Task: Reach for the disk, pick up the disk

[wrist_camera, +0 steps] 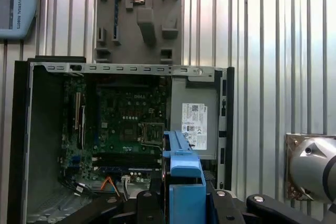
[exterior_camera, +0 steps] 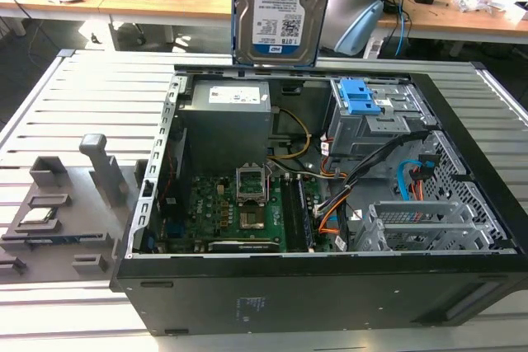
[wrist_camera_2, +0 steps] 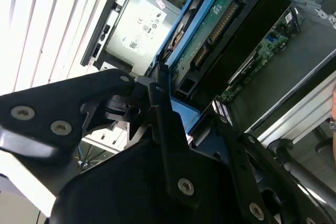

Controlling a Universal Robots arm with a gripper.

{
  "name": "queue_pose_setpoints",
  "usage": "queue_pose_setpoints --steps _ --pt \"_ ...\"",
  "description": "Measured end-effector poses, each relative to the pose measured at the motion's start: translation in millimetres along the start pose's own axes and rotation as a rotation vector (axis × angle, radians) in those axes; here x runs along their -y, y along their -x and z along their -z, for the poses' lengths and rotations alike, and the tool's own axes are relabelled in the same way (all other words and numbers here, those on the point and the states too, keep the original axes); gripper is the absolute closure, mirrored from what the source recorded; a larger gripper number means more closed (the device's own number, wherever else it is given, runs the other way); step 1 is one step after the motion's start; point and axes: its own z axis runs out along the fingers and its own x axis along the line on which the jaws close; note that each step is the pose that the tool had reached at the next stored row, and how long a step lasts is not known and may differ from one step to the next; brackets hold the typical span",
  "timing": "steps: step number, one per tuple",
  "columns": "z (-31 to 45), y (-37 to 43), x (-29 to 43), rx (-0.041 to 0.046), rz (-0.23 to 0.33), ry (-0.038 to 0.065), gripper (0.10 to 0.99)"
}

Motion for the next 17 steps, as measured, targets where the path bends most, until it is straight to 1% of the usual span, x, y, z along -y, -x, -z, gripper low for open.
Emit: queue_pose_setpoints --steps 2,3,4,5,7,9,11,12,17 --pt "0.6 0.2 11.3 0.0 0.0 0.0 0.718" --pt "0.9 0.3 18.3 0.0 0.0 0.0 0.718" --pt "1.2 0.3 23.2 0.0 0.0 0.0 0.718" --pt "1.3 0.4 26.3 0.0 0.0 0.0 0.718" --pt "1.9 0.6 38.2 -0.0001 0.0 0.0 0.718" --pt "2.3 0.6 44.2 -0.0001 0.0 0.0 0.718" --pt "2.8 0.8 56.1 0.0 0.0 0.0 0.718" --pt "3.0 0.8 58.5 0.0 0.0 0.0 0.718" --pt "3.8 1.1 77.1 0.0001 0.0 0.0 0.718"
